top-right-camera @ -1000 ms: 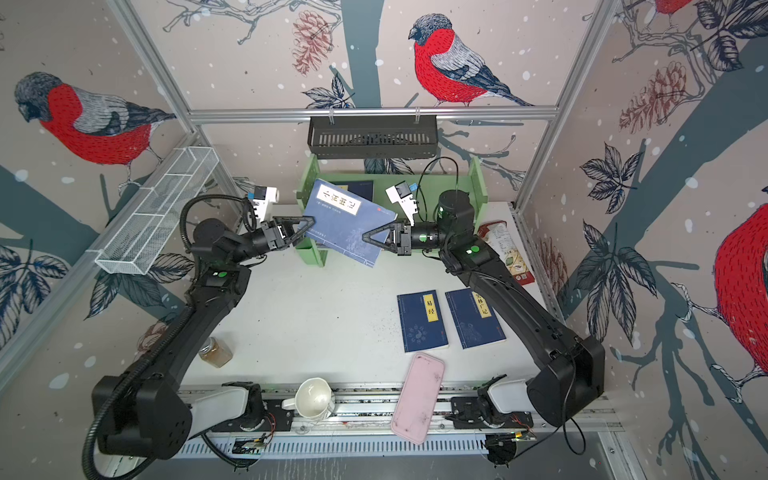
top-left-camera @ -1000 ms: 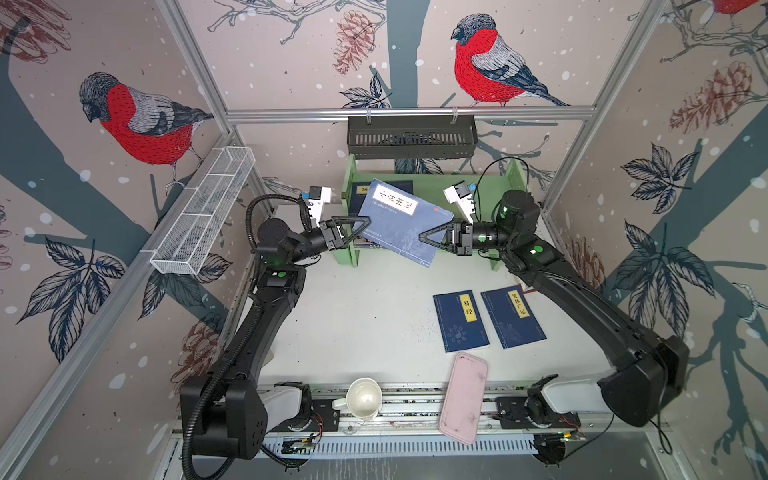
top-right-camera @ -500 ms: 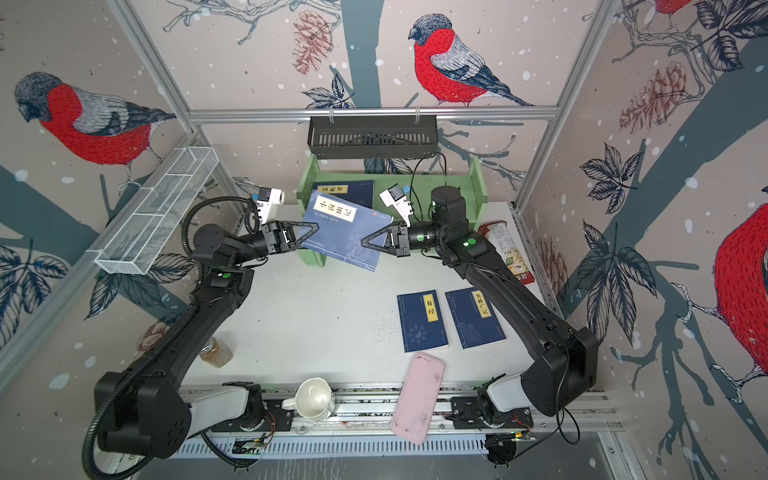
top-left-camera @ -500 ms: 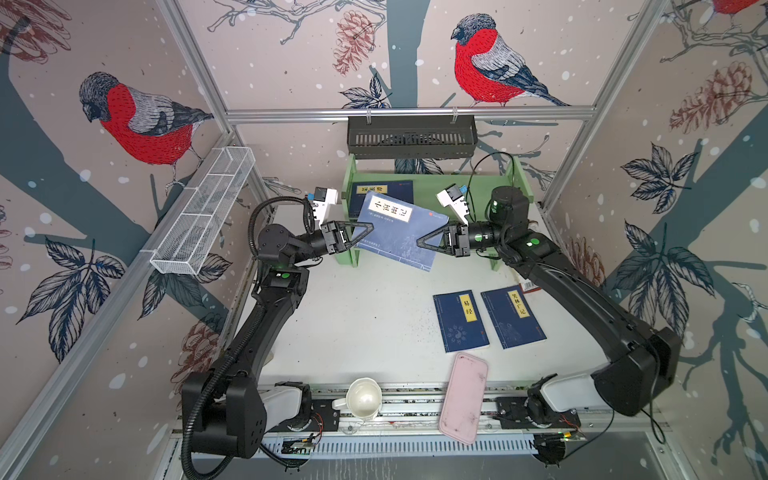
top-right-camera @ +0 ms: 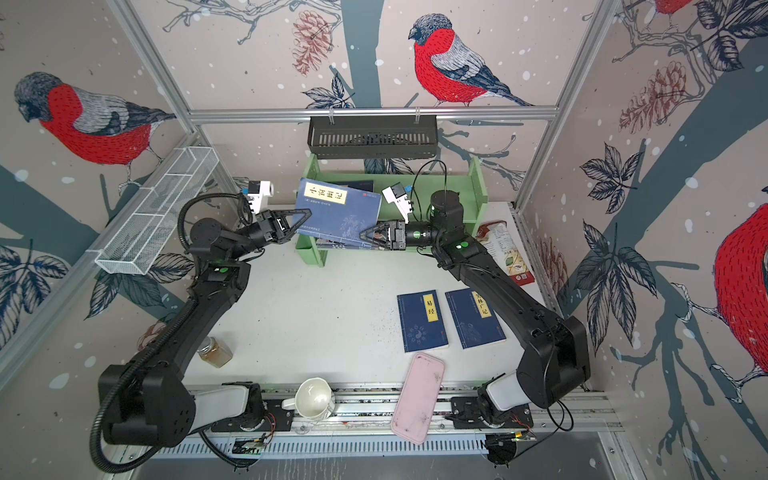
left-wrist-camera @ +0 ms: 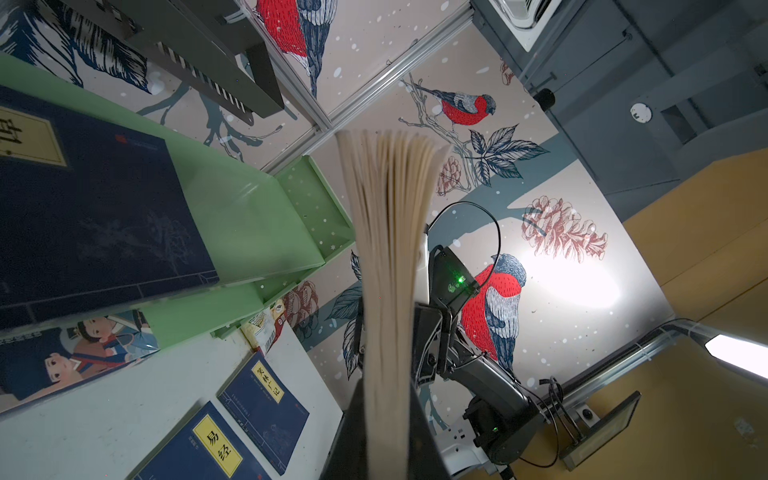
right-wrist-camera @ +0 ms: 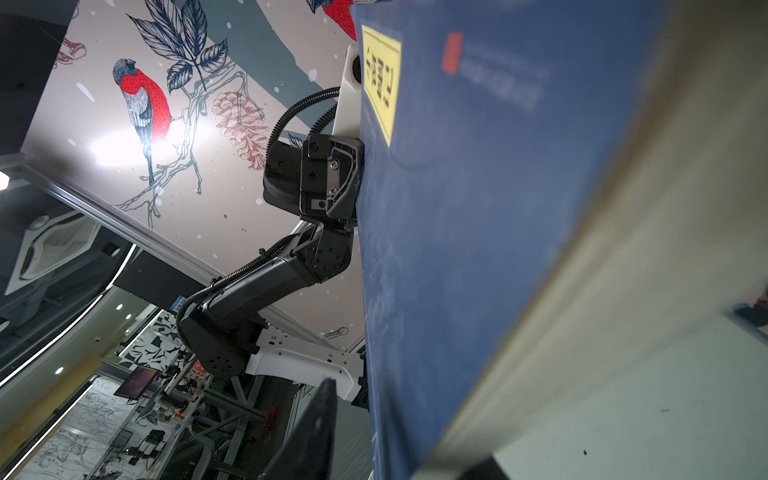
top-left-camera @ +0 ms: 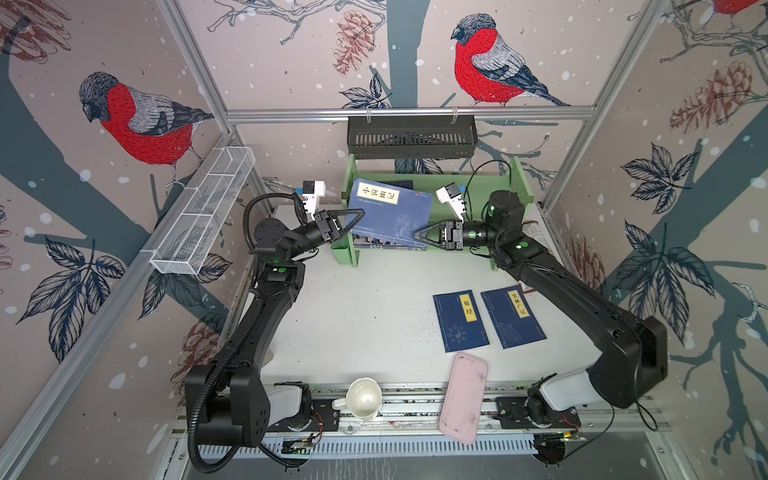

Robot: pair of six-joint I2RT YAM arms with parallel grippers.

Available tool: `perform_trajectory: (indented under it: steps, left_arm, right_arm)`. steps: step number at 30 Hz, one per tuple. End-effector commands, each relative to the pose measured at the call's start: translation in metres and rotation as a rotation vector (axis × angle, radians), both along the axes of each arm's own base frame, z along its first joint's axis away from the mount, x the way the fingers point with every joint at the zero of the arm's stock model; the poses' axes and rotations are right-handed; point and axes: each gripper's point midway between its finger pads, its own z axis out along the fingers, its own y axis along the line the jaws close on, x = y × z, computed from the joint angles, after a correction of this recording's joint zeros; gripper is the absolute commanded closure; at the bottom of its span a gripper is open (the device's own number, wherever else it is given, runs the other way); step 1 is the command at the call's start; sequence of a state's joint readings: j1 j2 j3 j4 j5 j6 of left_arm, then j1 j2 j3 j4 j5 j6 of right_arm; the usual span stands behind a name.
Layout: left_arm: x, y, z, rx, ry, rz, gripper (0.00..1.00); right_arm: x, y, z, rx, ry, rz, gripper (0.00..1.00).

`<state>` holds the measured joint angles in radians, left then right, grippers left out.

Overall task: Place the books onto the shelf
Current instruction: 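Lower the book onto the shelf's top tier with both grippers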

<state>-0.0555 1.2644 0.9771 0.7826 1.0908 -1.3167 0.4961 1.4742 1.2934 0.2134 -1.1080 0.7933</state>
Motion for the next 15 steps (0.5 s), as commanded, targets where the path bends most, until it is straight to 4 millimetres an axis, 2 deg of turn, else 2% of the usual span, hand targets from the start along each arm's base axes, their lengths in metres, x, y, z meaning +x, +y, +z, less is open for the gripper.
perform_trajectory:
  steps: [1, 4, 10, 11, 14, 15]
  left_arm:
    - [-0.002, 0.003, 0.01, -0.025, -0.048, 0.016, 1.0]
    - [0.0, 0.004, 0.004, -0.029, -0.028, 0.026, 1.0]
    - [0.004, 0.005, -0.004, -0.02, -0.004, 0.048, 1.0]
    - [0.005, 0.005, -0.005, -0.013, 0.001, 0.055, 0.93]
    - [0.01, 0.007, -0.009, 0.018, -0.001, 0.093, 0.53]
    - [0.012, 0.009, -0.01, 0.034, -0.004, 0.112, 0.42]
  right_arm:
    - [0.008, 0.002, 0.018, 0.065, -0.028, -0.023, 0.67]
    - [0.013, 0.005, 0.015, 0.068, -0.01, -0.027, 0.73]
    - [0.022, 0.008, 0.017, 0.087, 0.004, -0.04, 0.96]
    - [0.022, 0.008, 0.02, 0.089, 0.0, -0.042, 0.97]
    - [0.031, 0.005, 0.025, 0.077, -0.008, -0.068, 0.98]
    - [0.035, 0.004, 0.025, 0.064, -0.011, -0.08, 0.98]
